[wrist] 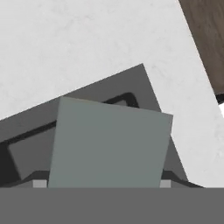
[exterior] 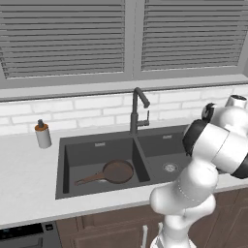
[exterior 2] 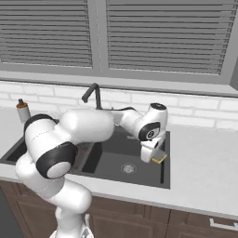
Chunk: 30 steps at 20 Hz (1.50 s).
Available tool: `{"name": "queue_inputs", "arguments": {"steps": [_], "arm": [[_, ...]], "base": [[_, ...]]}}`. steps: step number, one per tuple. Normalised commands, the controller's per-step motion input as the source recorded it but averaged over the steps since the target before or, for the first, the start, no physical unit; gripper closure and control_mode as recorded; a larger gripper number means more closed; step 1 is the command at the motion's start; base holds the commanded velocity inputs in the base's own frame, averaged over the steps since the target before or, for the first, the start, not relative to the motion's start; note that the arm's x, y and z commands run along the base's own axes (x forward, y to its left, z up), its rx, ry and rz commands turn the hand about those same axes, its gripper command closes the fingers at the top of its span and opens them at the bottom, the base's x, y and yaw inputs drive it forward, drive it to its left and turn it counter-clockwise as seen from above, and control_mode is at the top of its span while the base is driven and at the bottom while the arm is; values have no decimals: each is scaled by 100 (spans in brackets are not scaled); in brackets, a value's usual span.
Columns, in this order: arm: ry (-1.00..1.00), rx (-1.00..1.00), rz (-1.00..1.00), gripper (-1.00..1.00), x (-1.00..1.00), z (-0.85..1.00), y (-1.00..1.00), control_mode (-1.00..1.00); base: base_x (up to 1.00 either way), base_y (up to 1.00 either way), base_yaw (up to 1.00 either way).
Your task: Pick the pan and sponge and place them into the sink. Then turn on the water.
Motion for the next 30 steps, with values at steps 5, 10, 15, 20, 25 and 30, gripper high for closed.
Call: {"name": "queue_inputs", "arguments": {"steps": [5,10,15,20,25,30], "arm": [[0,0,90,100,0,0,30,-100],[0,0,88,100,-10,0,27,-100],[-1,-1,71,100,-35,5,41,-100],[-8,-11,45,100,-44,26,87,-100],[-8,-17,26,100,-32,41,100,-100],[-13,-17,8,100,-31,30,100,-100]], "base": [[0,0,0],[0,0,0],[0,0,0],[0,0,0],[0,0,0],[0,0,0]]}}
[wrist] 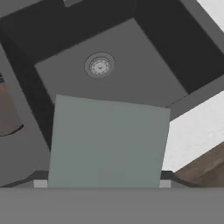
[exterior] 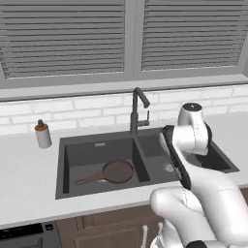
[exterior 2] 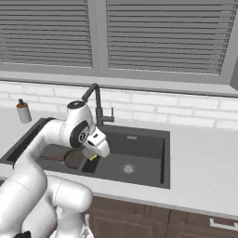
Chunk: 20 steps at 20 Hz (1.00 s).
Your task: Pick the pan and sponge and place them into the sink. Then turn on the water.
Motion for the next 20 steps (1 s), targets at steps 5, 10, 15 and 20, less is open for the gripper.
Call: {"name": "queue_inputs", "arguments": {"steps": [5,10,15,20], "arm": [[-3,-14,0,100,-5,22,100,-100],[0,-11,0,100,2,17,100,-100],[0,-8,0,100,28,1,98,-100],[0,-3,0,100,60,0,62,-100]], "base": [[0,0,0],[0,0,0],[0,0,0],[0,0,0]]}}
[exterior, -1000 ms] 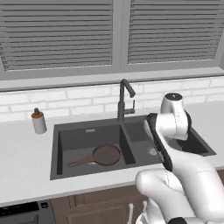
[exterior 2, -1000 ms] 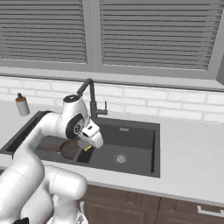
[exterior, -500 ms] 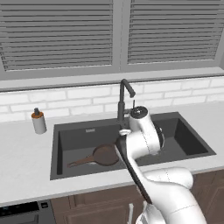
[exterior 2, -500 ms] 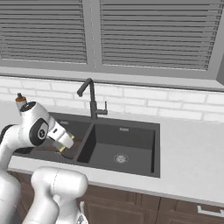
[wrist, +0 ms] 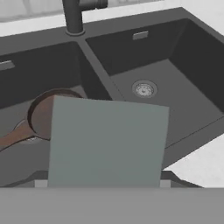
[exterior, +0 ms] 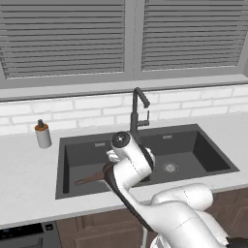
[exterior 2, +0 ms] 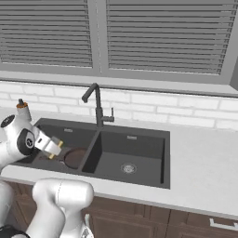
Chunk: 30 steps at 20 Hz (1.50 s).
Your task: Pick the pan and sponge and place them into the sink. Then turn on the water.
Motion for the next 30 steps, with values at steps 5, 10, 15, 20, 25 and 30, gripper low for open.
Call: {"name": "queue_inputs", "arguments": {"steps": [5,10,15,20,25,30], "arm": [[19,0,6,100,88,0,11,-100],[29,1,8,100,78,-4,5,-100],[11,-2,1,100,44,-27,38,-100],[2,-10,0,100,28,-41,47,-100],[0,-6,0,100,13,-57,5,-100],[3,-1,0,100,23,-47,0,-100]], "base": [[0,0,0],[0,0,0],[0,0,0],[0,0,0],[0,0,0],[0,0,0]]}}
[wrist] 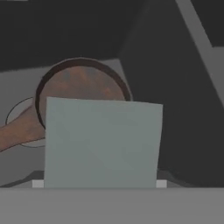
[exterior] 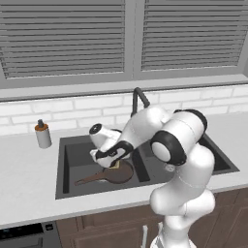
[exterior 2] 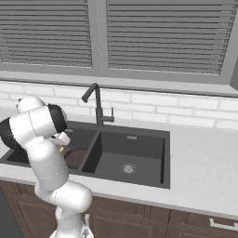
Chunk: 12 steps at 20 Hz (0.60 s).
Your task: Pick the pan and sponge and place them into the sink. Then turn on the water.
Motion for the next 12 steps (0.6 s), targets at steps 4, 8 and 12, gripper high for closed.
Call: {"name": "queue_inputs", "arguments": {"steps": [4,8,12], "arm": [[8,0,0,100,28,-39,0,-100],[8,0,0,100,29,-38,0,-100],[1,0,0,100,19,-38,0,-100]], "base": [[0,0,0],[0,0,0],[0,0,0]]}}
